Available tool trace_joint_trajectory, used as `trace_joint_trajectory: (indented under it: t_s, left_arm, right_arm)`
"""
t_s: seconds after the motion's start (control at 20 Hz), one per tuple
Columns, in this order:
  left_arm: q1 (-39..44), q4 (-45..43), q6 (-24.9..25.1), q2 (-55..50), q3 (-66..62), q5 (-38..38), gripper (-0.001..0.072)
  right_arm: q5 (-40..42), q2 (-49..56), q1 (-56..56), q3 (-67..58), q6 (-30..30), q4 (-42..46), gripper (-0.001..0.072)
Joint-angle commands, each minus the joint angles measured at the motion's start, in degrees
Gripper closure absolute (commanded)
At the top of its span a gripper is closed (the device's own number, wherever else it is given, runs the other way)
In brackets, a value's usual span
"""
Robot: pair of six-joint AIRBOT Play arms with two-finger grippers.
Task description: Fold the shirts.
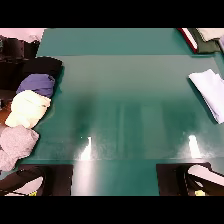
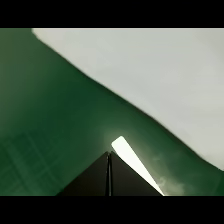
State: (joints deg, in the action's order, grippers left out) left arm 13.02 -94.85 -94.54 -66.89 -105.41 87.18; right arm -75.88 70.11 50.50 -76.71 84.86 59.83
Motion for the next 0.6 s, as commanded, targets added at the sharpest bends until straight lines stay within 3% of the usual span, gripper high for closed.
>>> trace_joint_trajectory:
  t_s: [0.0,0.3,0.55]
  left_arm:
    - [0.0,0.0,0.0,0.0,0.0,-2.4,0.0679]
    - [0.0,0.0,0.0,0.0,0.0,-5.7,0.0679]
    - [0.0,0.0,0.0,0.0,0.0,-5.8,0.0679]
  right_arm:
    - [-0.6,-3.6,-9.0,-0.2,0.2,-1.8,0.0699]
    - [-0.8,-8.6,-27.4,-0.2,0.2,-1.7,0.0699]
    - [-0.9,-10.6,-35.9,-0.2,0.2,-1.3,0.0699]
